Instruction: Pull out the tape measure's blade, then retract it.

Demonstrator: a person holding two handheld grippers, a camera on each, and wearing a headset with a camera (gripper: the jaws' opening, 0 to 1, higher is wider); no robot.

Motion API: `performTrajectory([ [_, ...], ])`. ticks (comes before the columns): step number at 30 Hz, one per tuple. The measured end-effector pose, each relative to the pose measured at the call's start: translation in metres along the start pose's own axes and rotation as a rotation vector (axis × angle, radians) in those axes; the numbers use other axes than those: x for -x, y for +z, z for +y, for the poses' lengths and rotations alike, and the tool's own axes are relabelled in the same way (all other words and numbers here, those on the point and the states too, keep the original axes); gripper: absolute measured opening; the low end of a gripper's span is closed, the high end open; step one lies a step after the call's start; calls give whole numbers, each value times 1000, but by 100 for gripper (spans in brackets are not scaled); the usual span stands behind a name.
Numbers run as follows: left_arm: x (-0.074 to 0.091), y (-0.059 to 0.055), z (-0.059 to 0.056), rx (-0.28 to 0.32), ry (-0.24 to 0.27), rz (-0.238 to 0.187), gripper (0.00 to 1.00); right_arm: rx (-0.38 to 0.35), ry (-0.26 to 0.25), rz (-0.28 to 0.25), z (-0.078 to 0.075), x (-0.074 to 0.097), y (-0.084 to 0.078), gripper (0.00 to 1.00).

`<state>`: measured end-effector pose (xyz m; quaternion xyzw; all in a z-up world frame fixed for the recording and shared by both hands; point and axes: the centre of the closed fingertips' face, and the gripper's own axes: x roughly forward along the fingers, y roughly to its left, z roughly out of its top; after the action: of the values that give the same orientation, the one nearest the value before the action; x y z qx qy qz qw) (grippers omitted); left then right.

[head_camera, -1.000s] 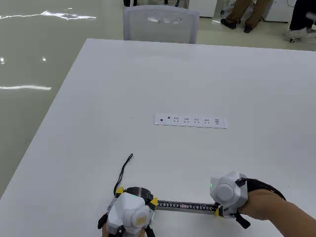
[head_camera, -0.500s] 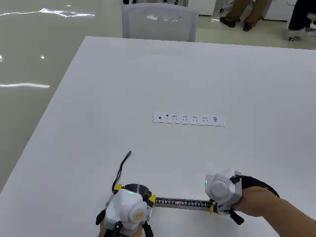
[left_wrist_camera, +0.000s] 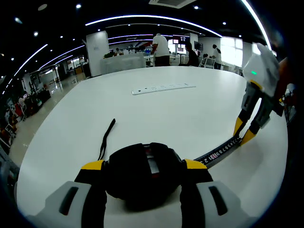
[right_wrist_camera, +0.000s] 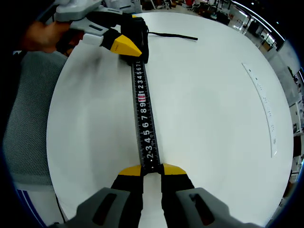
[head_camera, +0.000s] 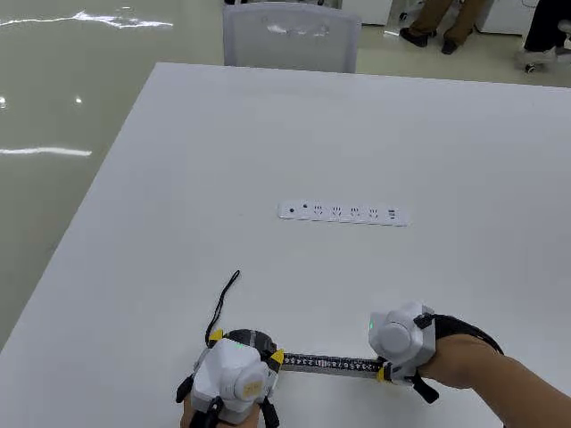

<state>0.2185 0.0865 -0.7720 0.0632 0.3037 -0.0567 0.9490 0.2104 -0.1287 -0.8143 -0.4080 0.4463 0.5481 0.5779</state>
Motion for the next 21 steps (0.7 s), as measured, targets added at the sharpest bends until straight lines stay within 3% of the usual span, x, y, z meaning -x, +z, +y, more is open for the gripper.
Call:
performTrajectory([
  [21, -6, -4, 1, 0, -5, -2, 58, 5, 2, -8, -1, 0, 13, 13],
])
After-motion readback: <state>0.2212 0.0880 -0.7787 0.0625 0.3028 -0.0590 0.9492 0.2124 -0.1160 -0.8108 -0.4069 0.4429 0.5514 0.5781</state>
